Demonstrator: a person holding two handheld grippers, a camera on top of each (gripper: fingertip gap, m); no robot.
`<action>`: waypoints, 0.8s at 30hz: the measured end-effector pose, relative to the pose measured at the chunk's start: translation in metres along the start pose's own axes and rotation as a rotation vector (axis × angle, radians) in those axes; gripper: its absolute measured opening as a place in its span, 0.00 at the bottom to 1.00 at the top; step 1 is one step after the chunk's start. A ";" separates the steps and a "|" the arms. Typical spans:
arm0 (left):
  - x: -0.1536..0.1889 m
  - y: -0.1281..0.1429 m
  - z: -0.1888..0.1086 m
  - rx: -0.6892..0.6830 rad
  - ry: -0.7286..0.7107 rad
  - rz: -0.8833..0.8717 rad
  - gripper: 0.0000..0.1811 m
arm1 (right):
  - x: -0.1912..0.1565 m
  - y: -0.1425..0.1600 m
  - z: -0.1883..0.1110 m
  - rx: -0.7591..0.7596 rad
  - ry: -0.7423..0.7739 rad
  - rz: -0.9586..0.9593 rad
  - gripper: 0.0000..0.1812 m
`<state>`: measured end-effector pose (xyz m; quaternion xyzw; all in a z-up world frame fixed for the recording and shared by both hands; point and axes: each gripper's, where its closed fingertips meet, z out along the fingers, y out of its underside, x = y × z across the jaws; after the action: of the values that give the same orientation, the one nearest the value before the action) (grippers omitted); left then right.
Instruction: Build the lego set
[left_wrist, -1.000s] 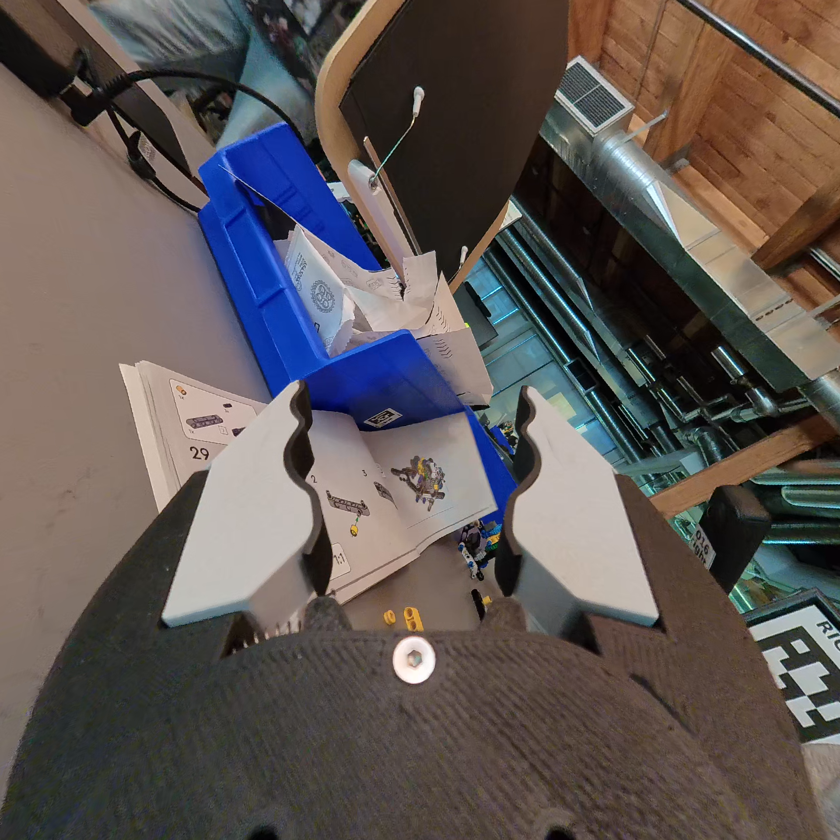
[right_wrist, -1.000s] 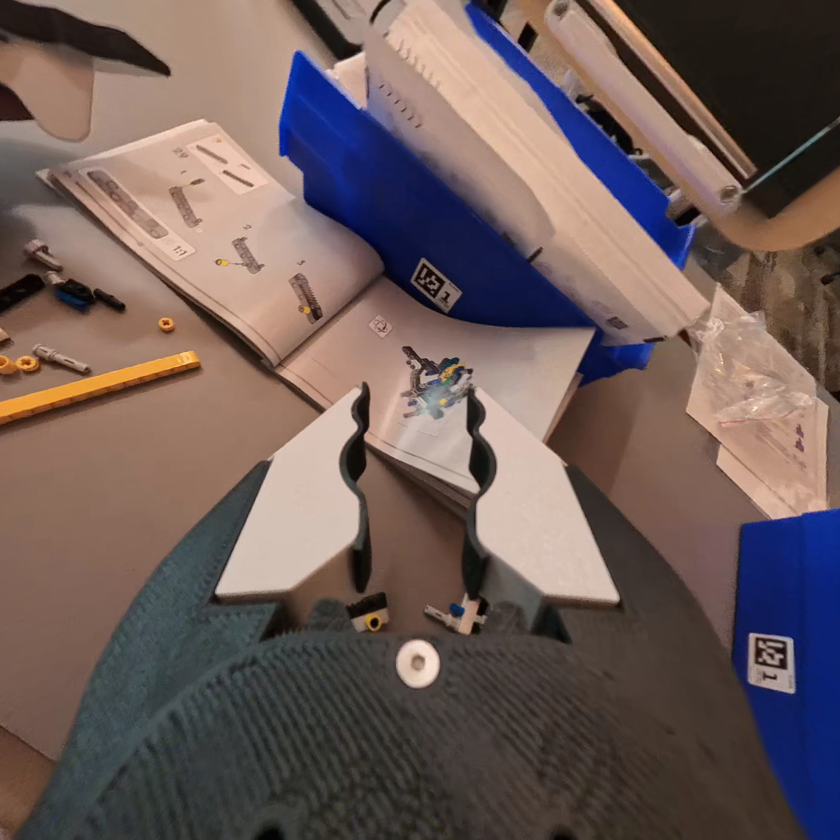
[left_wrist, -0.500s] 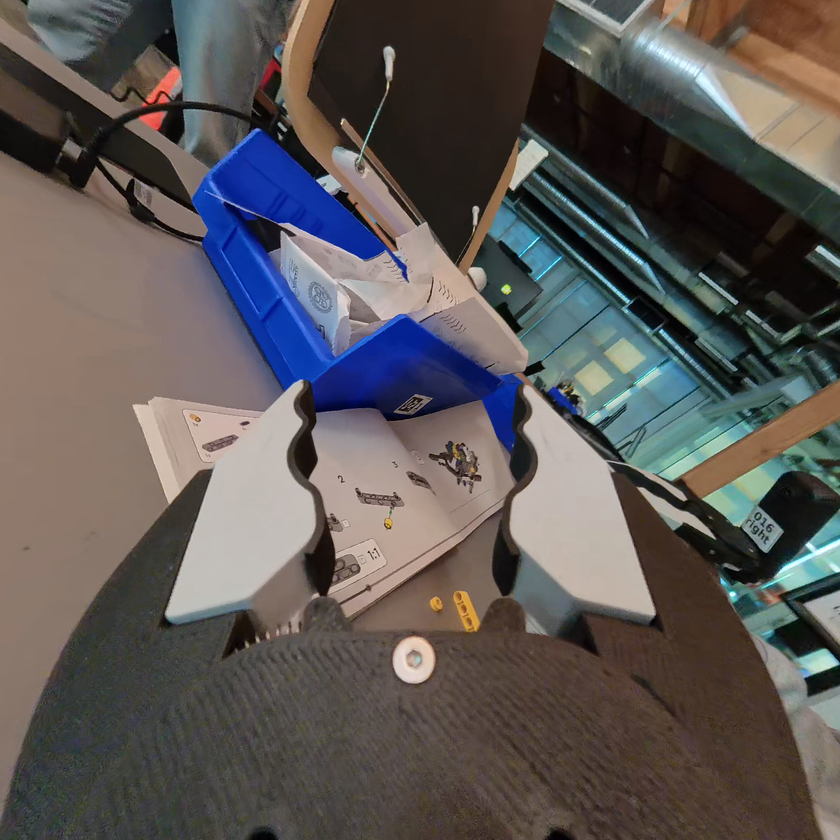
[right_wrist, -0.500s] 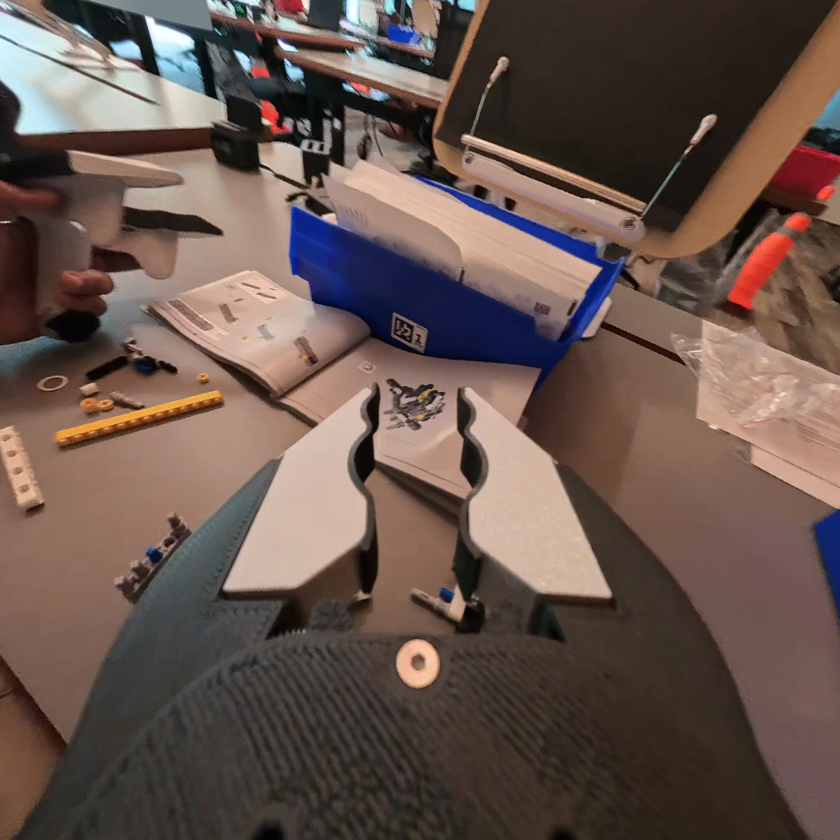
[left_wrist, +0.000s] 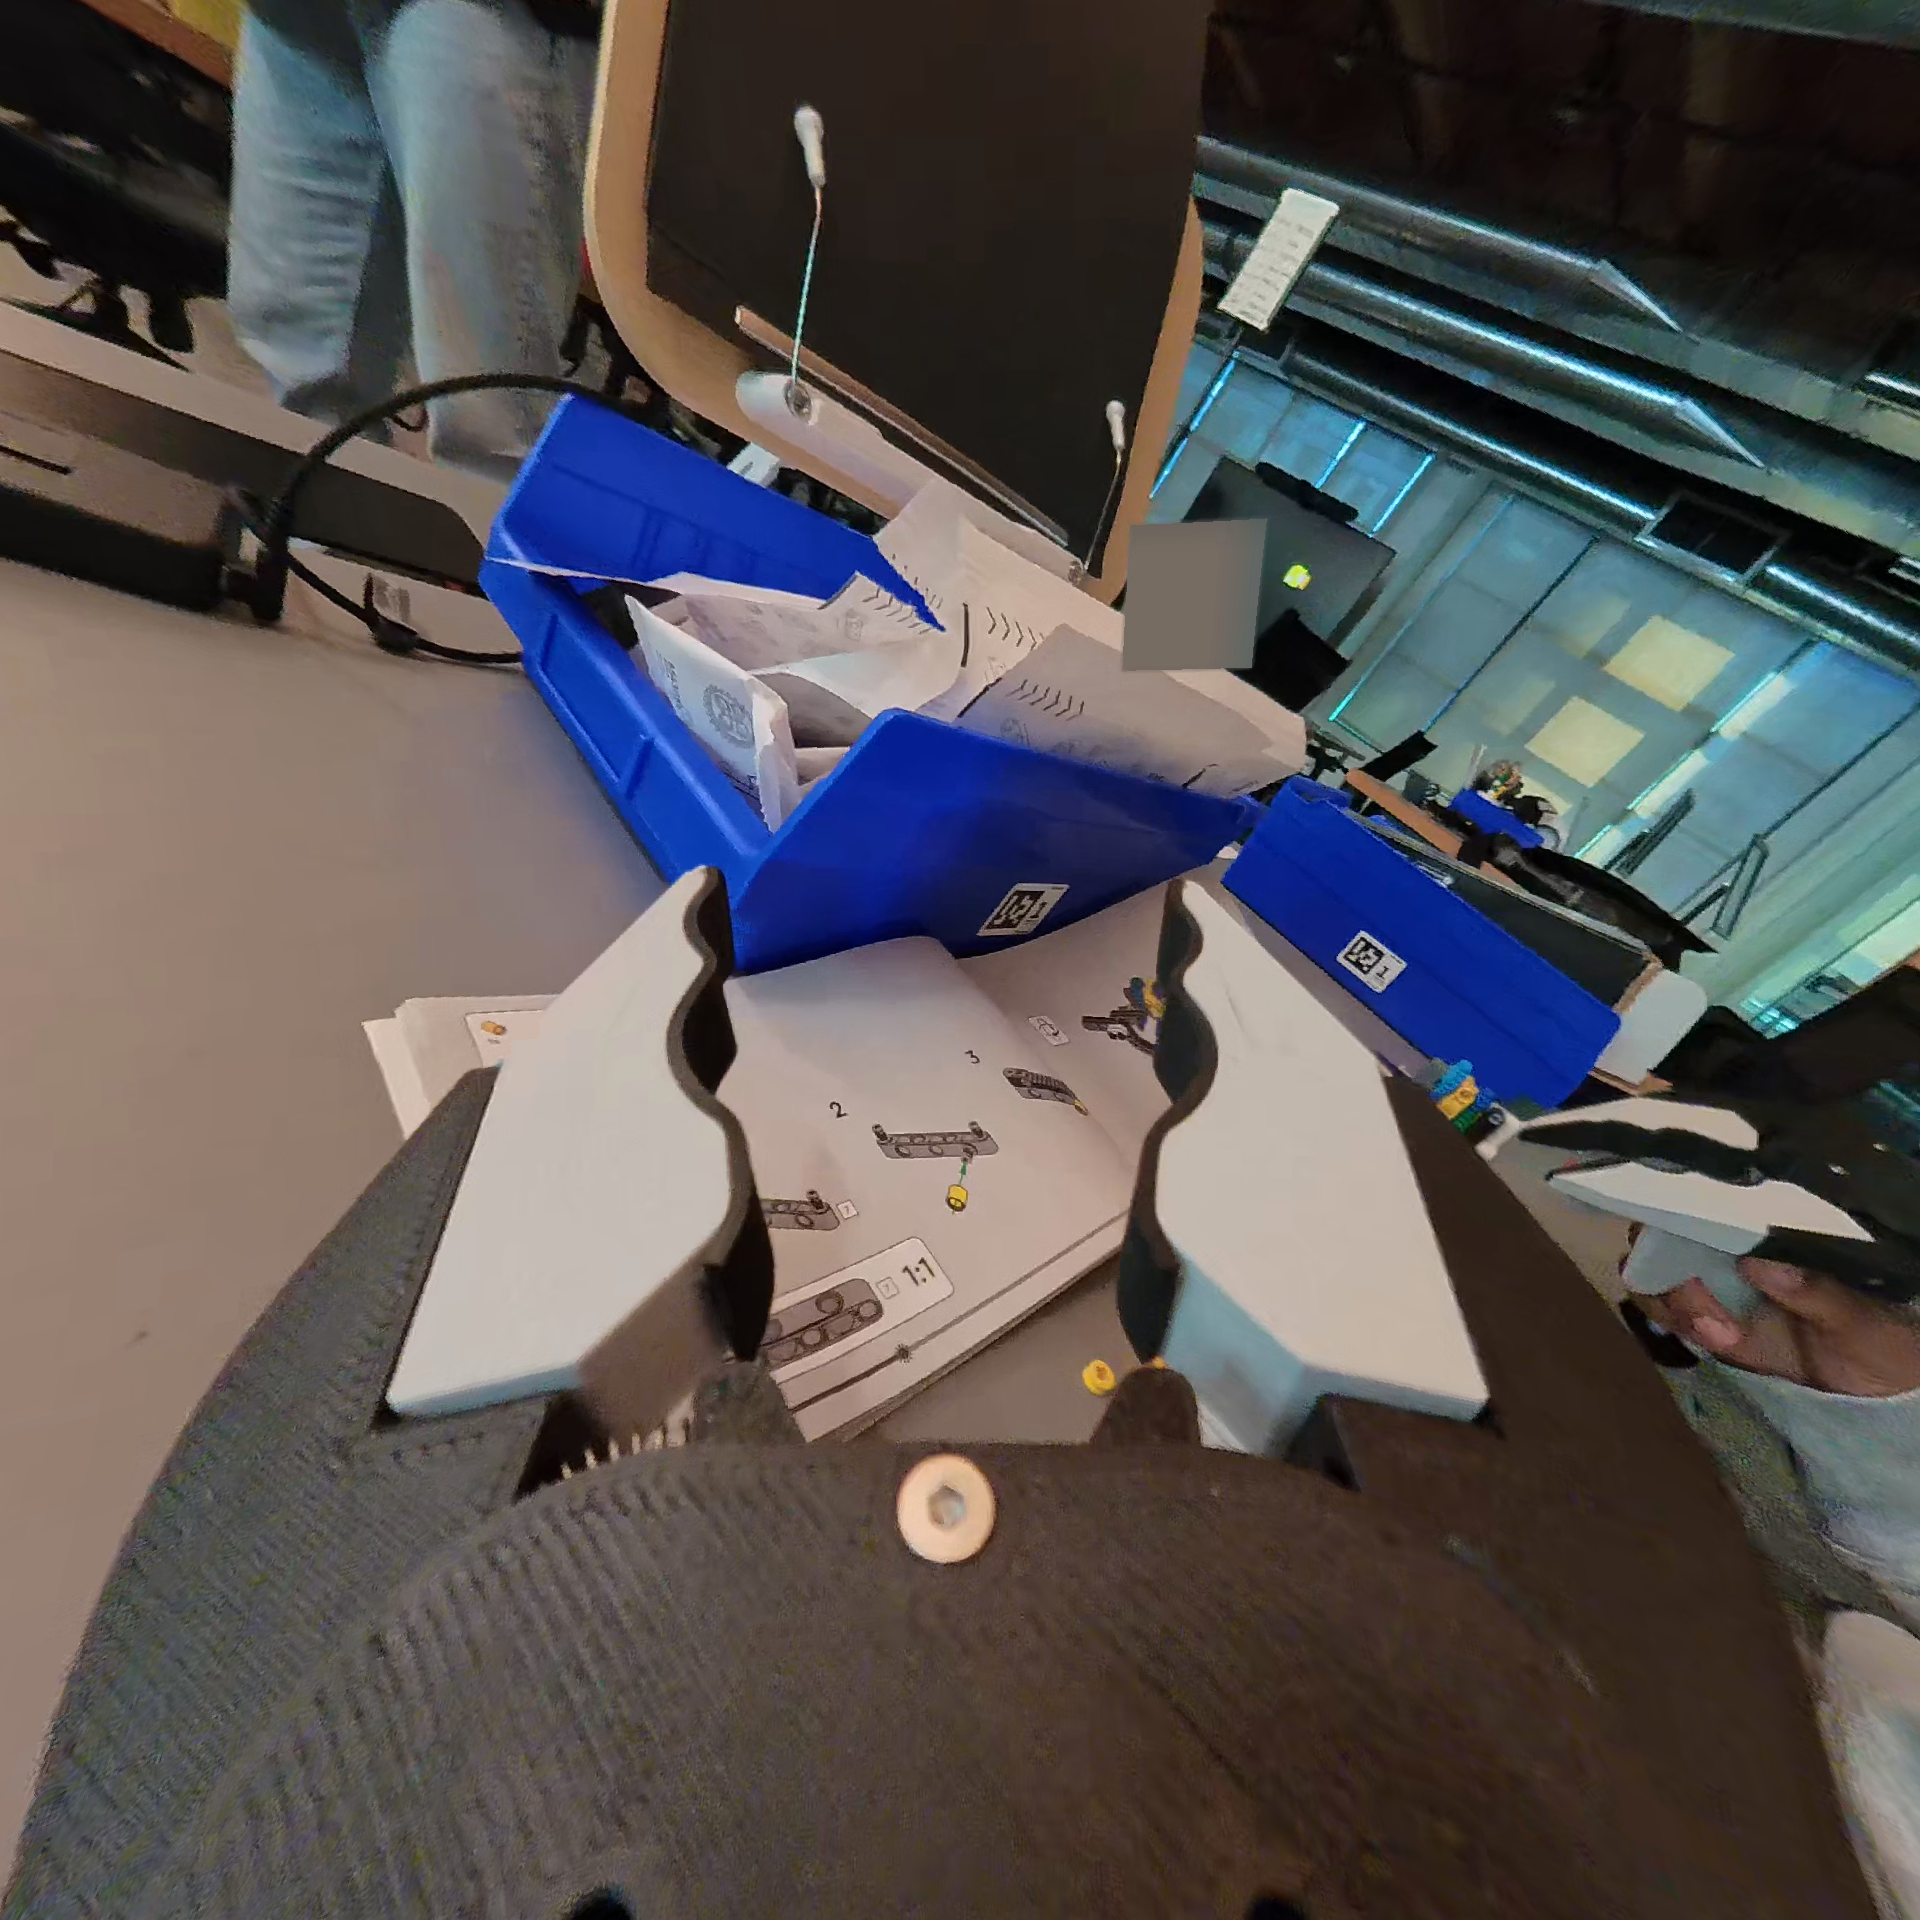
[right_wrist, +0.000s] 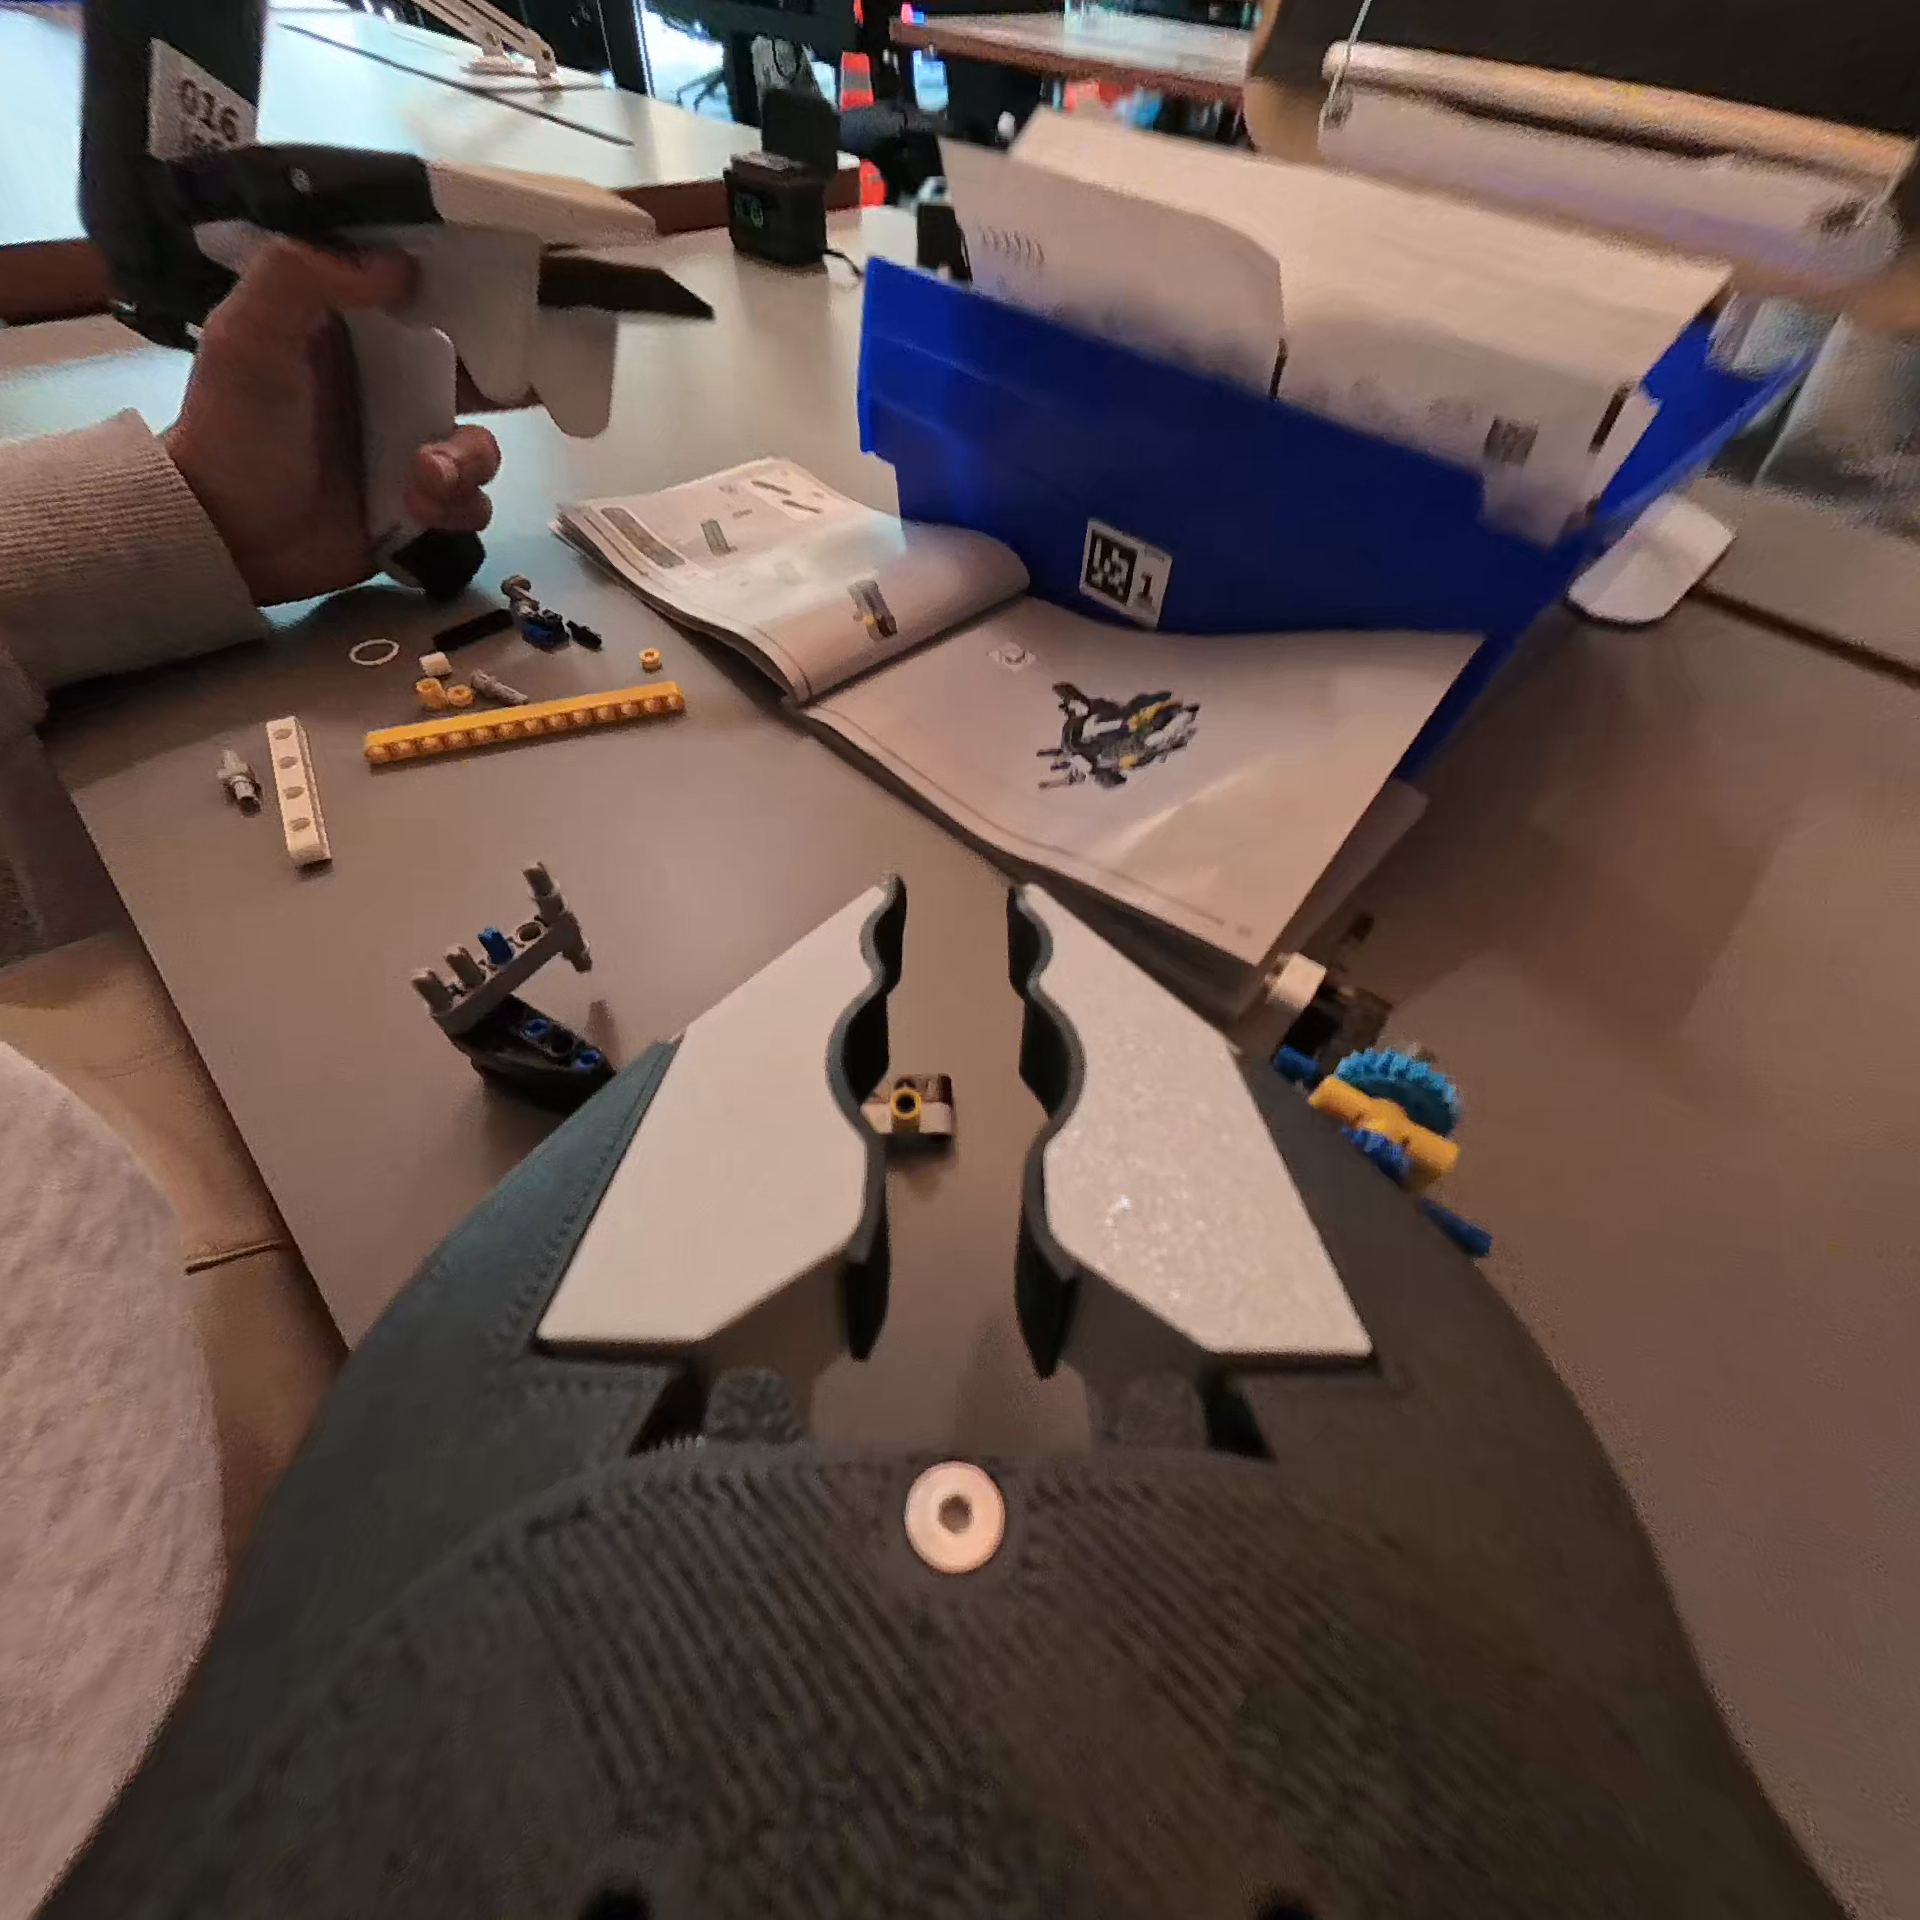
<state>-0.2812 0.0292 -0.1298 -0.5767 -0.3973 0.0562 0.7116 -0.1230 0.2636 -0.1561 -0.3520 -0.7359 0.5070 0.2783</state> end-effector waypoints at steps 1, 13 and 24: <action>0.000 -0.001 0.000 0.004 -0.003 0.002 0.45 | 0.002 0.004 0.002 -0.023 -0.006 0.028 0.11; 0.002 -0.001 -0.001 0.003 0.020 0.003 0.45 | -0.007 0.047 0.002 -0.314 -0.136 0.149 0.12; 0.011 -0.002 0.001 -0.013 0.019 0.065 0.44 | -0.012 0.062 0.006 -0.389 -0.135 0.143 0.11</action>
<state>-0.2750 0.0351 -0.1228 -0.5944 -0.3719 0.0714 0.7094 -0.1062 0.2656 -0.2173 -0.4157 -0.8099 0.3966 0.1184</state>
